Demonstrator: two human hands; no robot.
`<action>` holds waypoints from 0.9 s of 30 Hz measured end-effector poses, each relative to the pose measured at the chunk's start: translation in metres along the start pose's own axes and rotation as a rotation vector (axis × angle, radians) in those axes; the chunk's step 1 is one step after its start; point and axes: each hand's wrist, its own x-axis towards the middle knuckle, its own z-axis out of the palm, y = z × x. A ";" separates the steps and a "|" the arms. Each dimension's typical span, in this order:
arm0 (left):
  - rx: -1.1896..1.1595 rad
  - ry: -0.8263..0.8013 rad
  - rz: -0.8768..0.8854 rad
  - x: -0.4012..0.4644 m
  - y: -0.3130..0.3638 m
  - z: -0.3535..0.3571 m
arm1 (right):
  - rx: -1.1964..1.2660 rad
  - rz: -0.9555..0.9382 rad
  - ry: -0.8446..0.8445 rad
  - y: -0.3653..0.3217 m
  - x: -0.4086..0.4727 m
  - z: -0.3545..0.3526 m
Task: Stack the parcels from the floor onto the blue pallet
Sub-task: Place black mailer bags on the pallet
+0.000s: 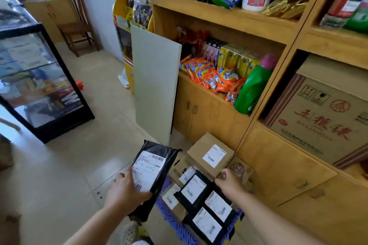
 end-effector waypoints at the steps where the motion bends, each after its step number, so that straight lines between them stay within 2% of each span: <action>1: 0.015 -0.020 0.024 0.019 -0.004 -0.004 | 0.005 0.024 0.013 -0.006 0.009 0.006; 9: 0.125 -0.232 0.124 0.173 -0.032 -0.029 | 0.096 0.300 0.027 -0.057 0.067 0.077; 14: 0.205 -0.340 0.168 0.247 -0.031 -0.008 | 0.174 0.442 0.093 -0.055 0.085 0.113; 20: 0.274 -0.438 0.192 0.301 -0.008 0.064 | 0.273 0.640 0.122 -0.018 0.109 0.143; 27: 0.212 -0.500 0.111 0.349 0.000 0.202 | 0.233 0.685 -0.013 0.058 0.182 0.191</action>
